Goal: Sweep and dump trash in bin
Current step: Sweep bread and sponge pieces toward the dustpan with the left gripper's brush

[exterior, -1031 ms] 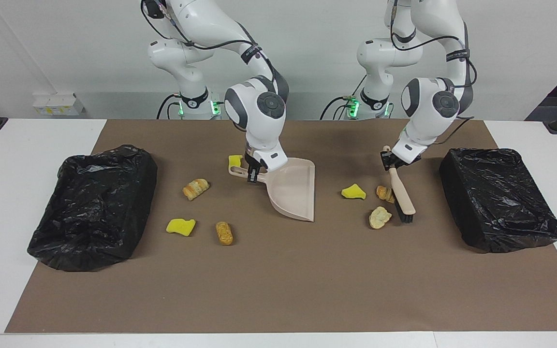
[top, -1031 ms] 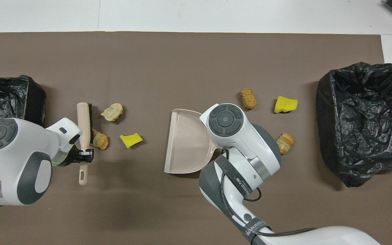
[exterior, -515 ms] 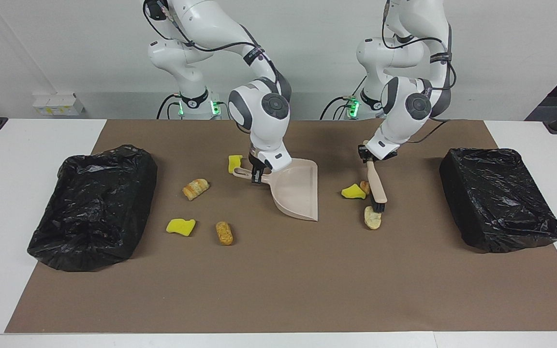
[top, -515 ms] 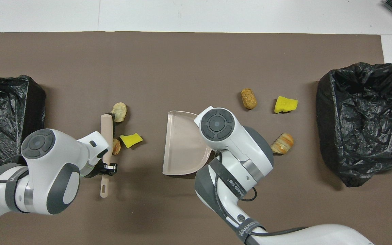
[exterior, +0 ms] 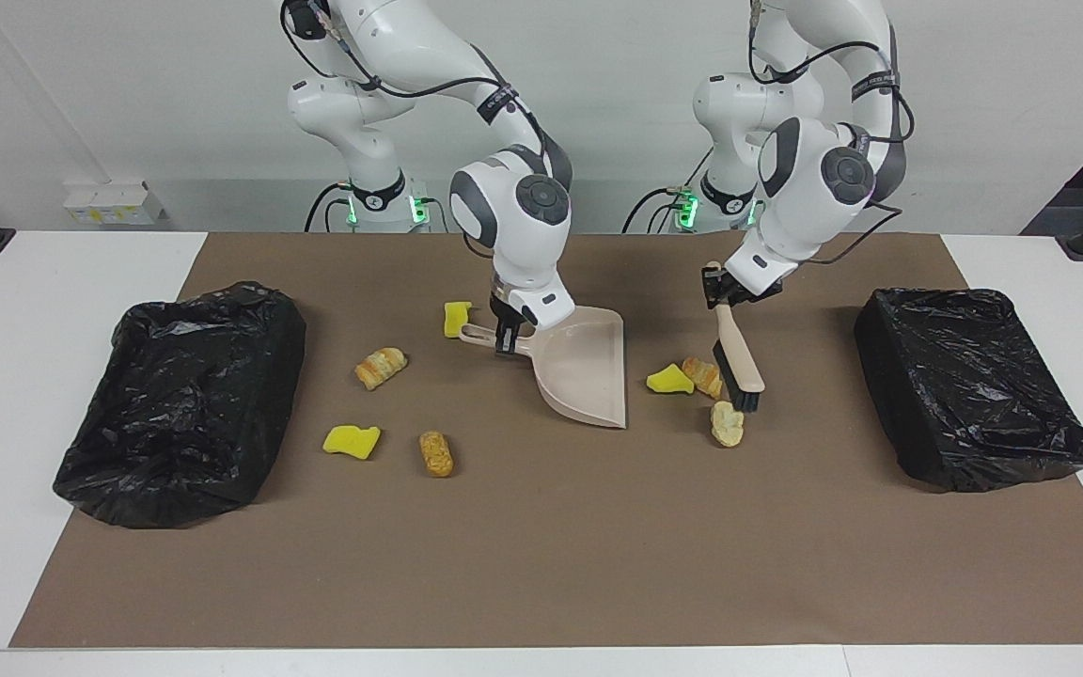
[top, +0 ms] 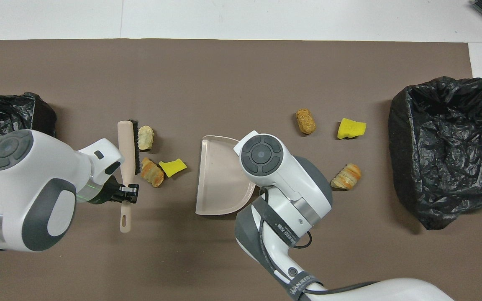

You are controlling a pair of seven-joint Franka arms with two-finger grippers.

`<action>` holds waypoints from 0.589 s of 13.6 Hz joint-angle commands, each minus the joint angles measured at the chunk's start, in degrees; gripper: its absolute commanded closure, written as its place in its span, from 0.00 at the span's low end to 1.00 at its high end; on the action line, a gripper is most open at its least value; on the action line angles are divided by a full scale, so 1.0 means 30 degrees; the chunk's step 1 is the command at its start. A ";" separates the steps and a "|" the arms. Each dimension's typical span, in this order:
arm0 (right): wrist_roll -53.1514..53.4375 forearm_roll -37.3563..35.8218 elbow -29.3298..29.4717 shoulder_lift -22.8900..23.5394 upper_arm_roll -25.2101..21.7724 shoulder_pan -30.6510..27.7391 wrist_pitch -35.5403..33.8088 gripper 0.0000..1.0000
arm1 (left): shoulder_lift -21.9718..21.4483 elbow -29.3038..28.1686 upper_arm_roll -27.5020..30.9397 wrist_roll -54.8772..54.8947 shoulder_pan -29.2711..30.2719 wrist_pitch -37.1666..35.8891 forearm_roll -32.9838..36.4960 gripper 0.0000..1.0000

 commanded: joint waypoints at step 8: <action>0.0570 -0.0989 0.0006 0.0199 0.0022 0.0098 -0.0215 1.00 | 0.3335 0.1666 -0.0042 0.0850 0.0966 -0.2138 0.3512 1.00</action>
